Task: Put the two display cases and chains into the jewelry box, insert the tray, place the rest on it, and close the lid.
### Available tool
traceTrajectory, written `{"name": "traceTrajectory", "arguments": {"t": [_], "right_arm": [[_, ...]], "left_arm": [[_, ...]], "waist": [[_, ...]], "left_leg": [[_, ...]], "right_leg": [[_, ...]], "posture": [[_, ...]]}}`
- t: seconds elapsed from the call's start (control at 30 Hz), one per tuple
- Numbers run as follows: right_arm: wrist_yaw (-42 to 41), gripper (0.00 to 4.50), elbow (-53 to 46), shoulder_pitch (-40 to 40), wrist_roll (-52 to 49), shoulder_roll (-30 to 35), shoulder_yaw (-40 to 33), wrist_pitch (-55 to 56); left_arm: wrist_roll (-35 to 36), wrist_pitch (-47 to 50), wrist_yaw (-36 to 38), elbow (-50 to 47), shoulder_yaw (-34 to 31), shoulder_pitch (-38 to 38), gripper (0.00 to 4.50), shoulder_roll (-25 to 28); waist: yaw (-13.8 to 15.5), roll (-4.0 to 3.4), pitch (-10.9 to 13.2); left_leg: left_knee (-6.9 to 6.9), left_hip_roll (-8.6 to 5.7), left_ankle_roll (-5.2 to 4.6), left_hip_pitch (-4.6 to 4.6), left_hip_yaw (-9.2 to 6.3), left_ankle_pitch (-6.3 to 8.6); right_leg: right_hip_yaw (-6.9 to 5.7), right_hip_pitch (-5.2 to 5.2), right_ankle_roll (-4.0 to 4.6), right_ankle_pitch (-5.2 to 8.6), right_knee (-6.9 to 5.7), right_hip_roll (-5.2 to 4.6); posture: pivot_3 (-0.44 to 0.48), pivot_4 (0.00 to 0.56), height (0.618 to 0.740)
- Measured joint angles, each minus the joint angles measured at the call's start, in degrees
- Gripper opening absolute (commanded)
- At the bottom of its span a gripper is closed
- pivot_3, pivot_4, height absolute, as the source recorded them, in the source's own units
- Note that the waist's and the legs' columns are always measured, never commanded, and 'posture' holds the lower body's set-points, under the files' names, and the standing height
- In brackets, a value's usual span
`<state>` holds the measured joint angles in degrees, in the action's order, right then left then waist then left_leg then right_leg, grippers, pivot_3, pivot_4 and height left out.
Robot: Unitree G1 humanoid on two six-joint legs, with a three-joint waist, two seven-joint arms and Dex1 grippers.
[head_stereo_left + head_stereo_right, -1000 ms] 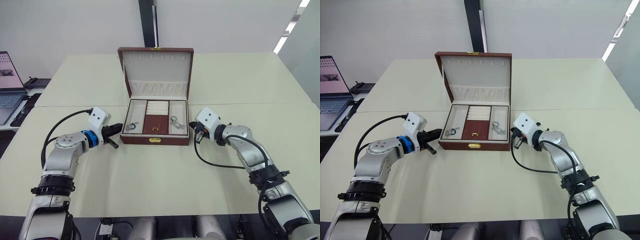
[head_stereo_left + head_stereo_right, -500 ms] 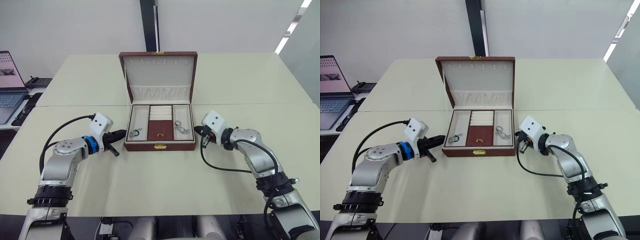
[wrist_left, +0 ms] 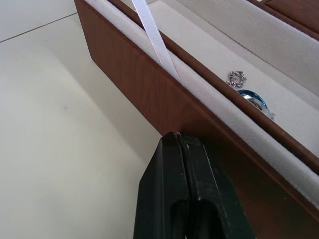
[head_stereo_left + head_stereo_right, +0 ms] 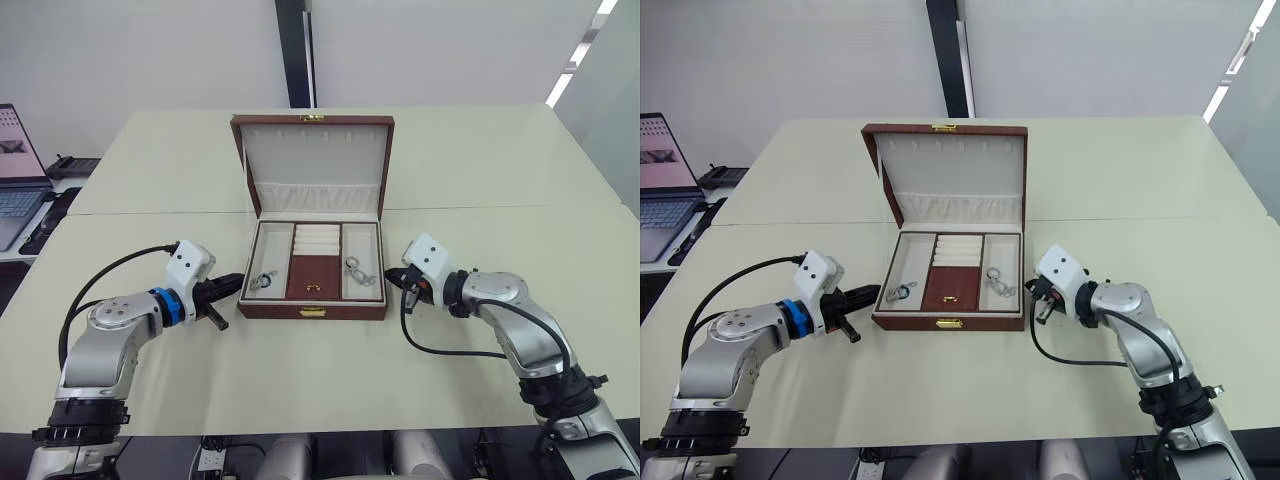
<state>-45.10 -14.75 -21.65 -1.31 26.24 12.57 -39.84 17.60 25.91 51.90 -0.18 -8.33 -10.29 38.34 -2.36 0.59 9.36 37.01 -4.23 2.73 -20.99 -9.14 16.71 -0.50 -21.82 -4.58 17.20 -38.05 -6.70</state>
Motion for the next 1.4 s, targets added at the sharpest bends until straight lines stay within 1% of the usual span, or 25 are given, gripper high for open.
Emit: {"name": "traceTrajectory", "arguments": {"t": [0.33,0.53,0.73,0.83,0.93,1.03,1.07,1.17,1.27,1.4], "right_arm": [[0.65,0.01,-0.73,0.16,0.00,-0.11,-0.01,-1.26],[3.35,0.01,-2.84,0.61,-1.03,-1.18,-1.39,-6.15],[5.99,0.01,-5.61,3.79,-3.07,-1.22,-2.37,-9.75],[7.65,0.01,-6.10,5.52,-3.21,0.11,-2.60,-10.03],[9.98,0.01,-6.34,6.77,-3.14,1.13,-4.99,-9.40],[11.71,0.01,-6.55,7.10,-3.43,1.45,-8.35,-8.51],[11.92,0.01,-7.18,7.04,-4.08,1.47,-9.52,-7.78],[12.49,0.01,-8.22,6.37,-4.48,1.63,-10.80,-4.35],[13.52,0.01,-7.50,3.91,-4.48,1.74,-11.61,-1.63],[17.61,0.01,-3.00,-2.83,-3.32,0.96,-12.94,2.79]], "left_arm": [[-0.05,-0.13,-0.07,-0.62,-0.63,0.80,0.00,-0.78],[-0.05,-0.53,-0.28,-0.62,-1.07,0.96,0.00,-1.02],[-0.13,-3.00,-0.94,0.64,-0.87,1.28,0.00,-1.02],[-0.36,-4.35,-1.35,1.79,-1.05,1.89,0.00,-0.68],[-0.19,-6.16,-1.80,3.53,-3.22,3.08,0.00,0.12],[4.42,-6.50,-0.31,2.04,-9.15,5.14,0.00,0.69],[7.32,-5.86,0.63,-0.51,-11.51,6.74,0.00,0.76],[13.64,-3.92,2.56,-8.43,-15.42,11.05,0.00,0.77],[20.01,-1.71,2.49,-16.78,-18.63,15.26,0.00,0.62],[27.05,1.29,1.01,-27.31,-19.65,19.16,0.00,-0.16]], "waist": [[0.02,0.00,-0.01],[0.15,0.01,-0.01],[0.42,0.01,-0.01],[0.46,0.01,-0.01],[0.44,0.01,-0.01],[0.44,0.01,-0.01],[0.43,0.01,-0.01],[0.42,0.01,-0.01],[0.44,0.01,0.00],[0.49,0.01,0.00]], "left_leg": [[0.01,-0.01,0.00,0.00,0.00,0.00],[0.02,-0.01,0.00,0.00,-0.01,0.00],[0.01,-0.02,0.00,0.00,-0.01,0.00],[0.02,-0.02,0.00,0.00,0.00,0.00],[0.01,-0.01,-0.01,0.00,0.00,0.00],[0.00,0.00,-0.01,0.00,0.00,0.00],[0.00,0.03,-0.01,-0.02,-0.01,0.01],[0.00,0.10,-0.01,-0.01,0.00,0.01],[0.01,0.38,-0.01,-0.01,0.04,0.01],[0.00,0.44,-0.01,0.03,0.12,0.01]], "right_leg": [[0.00,0.01,0.00,0.00,0.00,0.00],[0.00,0.02,0.00,0.00,0.00,-0.01],[0.00,0.02,0.00,0.00,0.01,-0.02],[0.00,0.01,0.00,0.00,0.00,-0.02],[0.00,0.00,0.00,0.00,0.00,-0.01],[0.01,0.00,0.00,0.00,0.01,-0.02],[0.01,0.00,0.00,0.00,0.02,-0.02],[0.02,0.03,0.00,0.00,0.04,-0.03],[0.02,0.05,0.00,0.00,0.03,-0.01],[0.03,0.08,0.00,0.00,0.03,0.03]], "posture": [[0.000,0.150,0.740],[0.000,0.150,0.740],[0.000,0.150,0.740],[0.000,0.150,0.740],[0.000,0.150,0.740],[0.000,0.150,0.740],[0.000,0.150,0.740],[0.000,0.150,0.740],[0.000,0.150,0.740],[0.000,0.150,0.740]]}}
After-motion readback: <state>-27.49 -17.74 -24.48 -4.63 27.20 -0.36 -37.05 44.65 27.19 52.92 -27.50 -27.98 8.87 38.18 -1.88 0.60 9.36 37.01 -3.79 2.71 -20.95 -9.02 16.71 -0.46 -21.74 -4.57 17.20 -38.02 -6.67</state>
